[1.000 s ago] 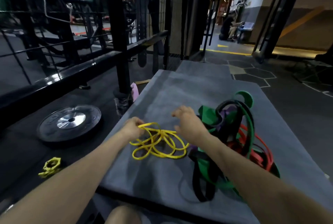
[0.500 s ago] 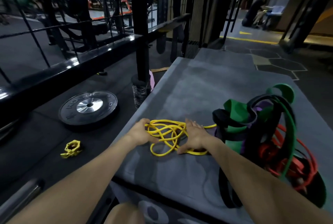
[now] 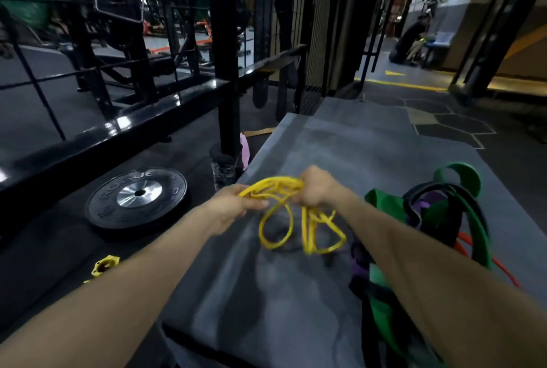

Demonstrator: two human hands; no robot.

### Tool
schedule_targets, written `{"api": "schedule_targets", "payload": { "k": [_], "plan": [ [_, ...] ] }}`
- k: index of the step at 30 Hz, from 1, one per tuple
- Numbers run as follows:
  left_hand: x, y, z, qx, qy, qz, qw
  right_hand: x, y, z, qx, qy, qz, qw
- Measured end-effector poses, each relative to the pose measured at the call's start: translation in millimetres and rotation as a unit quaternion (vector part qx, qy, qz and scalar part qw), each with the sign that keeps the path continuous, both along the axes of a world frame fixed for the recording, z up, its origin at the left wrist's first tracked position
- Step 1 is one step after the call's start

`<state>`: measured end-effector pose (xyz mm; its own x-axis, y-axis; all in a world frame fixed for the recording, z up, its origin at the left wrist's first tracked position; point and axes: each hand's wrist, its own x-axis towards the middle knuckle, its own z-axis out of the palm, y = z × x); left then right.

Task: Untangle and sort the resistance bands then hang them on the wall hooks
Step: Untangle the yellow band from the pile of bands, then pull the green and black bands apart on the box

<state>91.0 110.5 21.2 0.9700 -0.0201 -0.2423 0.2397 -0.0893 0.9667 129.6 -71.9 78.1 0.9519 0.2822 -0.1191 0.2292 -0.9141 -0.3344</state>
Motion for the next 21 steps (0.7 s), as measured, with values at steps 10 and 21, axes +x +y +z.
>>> {"api": "schedule_targets", "payload": {
  "k": [10,21],
  "plan": [
    [144,-69,62,-0.058,-0.117,0.007,0.991,130,-38,60,0.277,-0.009,-0.197,0.94],
    [214,-120,27,0.203,-0.112,0.003,0.973,171,-91,47,0.099,0.068,-0.163,0.979]
  ]
}}
